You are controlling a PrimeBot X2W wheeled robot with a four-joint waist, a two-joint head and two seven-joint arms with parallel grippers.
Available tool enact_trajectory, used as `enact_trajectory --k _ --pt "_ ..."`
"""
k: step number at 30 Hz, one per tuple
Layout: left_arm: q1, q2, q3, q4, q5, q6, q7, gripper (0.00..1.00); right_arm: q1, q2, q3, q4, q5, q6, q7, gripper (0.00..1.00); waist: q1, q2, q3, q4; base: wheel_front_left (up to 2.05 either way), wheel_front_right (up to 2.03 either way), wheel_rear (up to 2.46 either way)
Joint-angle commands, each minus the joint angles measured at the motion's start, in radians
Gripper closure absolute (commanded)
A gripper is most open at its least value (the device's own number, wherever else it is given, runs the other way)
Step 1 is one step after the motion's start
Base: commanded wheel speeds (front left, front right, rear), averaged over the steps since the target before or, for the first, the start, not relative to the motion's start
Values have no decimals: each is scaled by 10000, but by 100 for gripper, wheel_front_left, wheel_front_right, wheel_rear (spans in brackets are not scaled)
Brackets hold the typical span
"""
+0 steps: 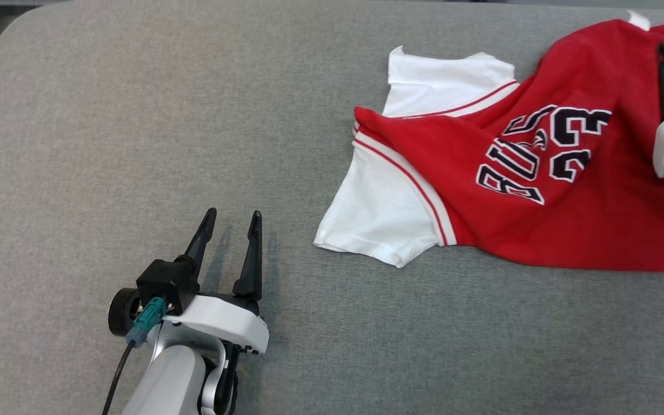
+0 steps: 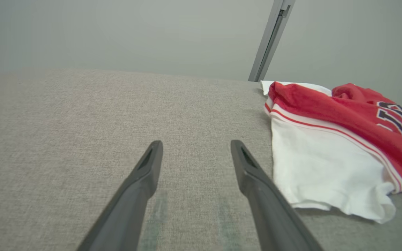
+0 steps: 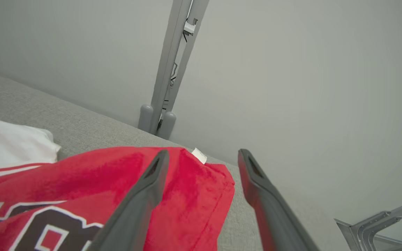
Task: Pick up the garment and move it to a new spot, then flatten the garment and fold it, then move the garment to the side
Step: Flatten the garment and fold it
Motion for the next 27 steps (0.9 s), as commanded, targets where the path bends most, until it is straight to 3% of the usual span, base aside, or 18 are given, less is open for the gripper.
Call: enact_trajectory --k 1,13,22,24,25,27 --pt "126 31 61 41 76 -48 -46 0 254 6 37 17 222 -3 -106 0 0 0 -357 -414 0 0 0" --pt "364 37 396 137 346 -204 -46 0 2740 321 1020 -561 1810 -3 -166 0 0 0 -716 -1130 0 0 0" --pt "119 36 500 143 541 -284 -46 0 2781 304 911 -451 2138 -3 -99 0 0 0 -415 -990 0 0 0" --pt "74 36 520 98 614 -290 -46 0 2632 357 819 -289 2138 -3 -65 23 0 0 -320 -881 0 0 0" --pt "68 34 528 82 615 -290 -46 0 2584 353 786 -223 2123 -3 -70 49 0 0 -293 -850 0 0 0" --pt "62 34 548 50 629 -294 -46 0 2501 332 711 -75 2084 -3 -75 59 0 0 -245 -795 0 0 0"
